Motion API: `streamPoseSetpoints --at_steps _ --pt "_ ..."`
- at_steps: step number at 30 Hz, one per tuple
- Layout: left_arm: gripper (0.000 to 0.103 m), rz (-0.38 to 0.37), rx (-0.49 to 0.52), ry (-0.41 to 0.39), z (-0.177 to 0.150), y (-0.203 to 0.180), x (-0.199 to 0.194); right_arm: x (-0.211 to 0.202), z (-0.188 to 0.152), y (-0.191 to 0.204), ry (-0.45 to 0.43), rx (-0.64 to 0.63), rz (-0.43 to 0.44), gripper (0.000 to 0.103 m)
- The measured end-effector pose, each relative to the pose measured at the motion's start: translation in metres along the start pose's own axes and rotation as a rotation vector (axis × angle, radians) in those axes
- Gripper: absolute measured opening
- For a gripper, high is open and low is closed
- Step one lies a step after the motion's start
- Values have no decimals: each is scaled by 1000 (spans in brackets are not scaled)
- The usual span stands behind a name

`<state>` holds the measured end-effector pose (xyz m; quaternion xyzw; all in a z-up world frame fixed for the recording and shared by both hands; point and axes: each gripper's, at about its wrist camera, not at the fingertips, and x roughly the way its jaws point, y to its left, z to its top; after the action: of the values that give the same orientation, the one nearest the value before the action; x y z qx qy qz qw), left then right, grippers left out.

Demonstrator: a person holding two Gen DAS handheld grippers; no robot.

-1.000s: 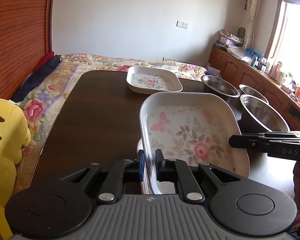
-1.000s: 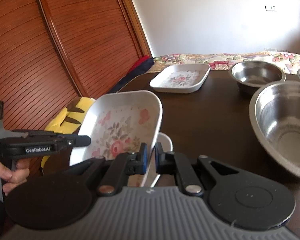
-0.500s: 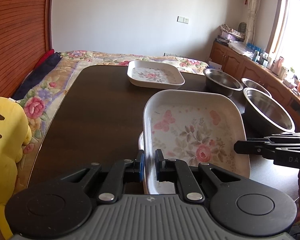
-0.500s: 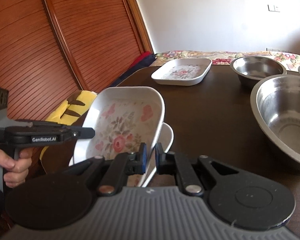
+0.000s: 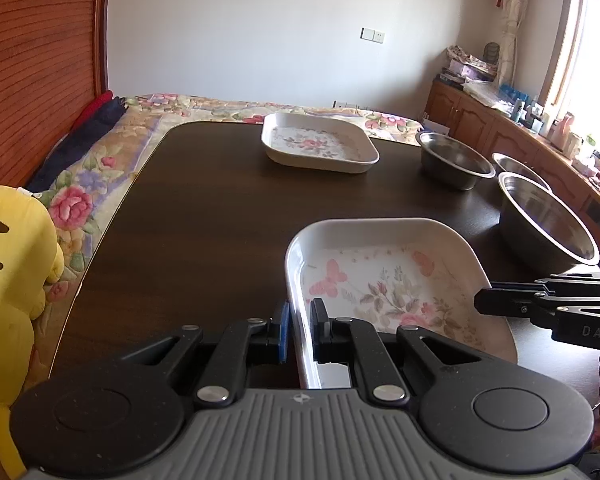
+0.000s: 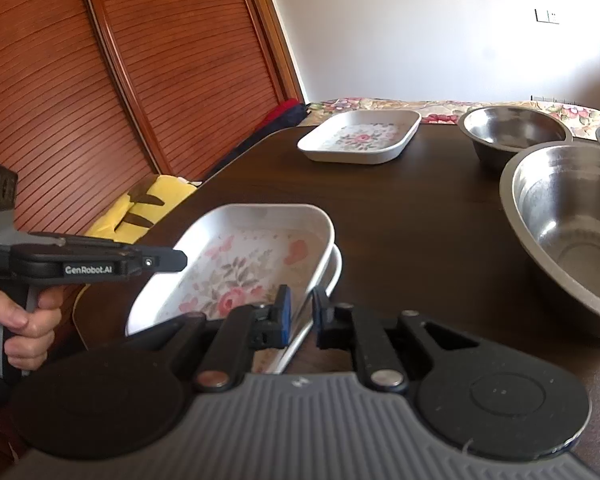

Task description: Organize plates and bowls

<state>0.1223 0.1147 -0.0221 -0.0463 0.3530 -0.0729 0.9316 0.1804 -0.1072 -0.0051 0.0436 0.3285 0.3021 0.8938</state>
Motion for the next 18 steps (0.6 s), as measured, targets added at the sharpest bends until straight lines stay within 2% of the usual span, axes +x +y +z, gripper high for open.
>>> streamPoseSetpoints --at_steps 10,13,15,16,18 --pt "12 1 0 -19 3 -1 -2 -7 2 2 -26 -28 -3 14" --pt "27 6 -1 -28 5 -2 -3 -8 4 3 -40 -35 -11 14" --pt "41 13 3 -34 6 -3 -3 -9 6 1 -47 -32 -14 14" --pt "44 14 5 -36 7 -3 -2 -9 8 0 -50 -32 -17 14" --pt "59 22 7 -41 8 -3 -2 -9 10 -1 -57 -31 -23 14"
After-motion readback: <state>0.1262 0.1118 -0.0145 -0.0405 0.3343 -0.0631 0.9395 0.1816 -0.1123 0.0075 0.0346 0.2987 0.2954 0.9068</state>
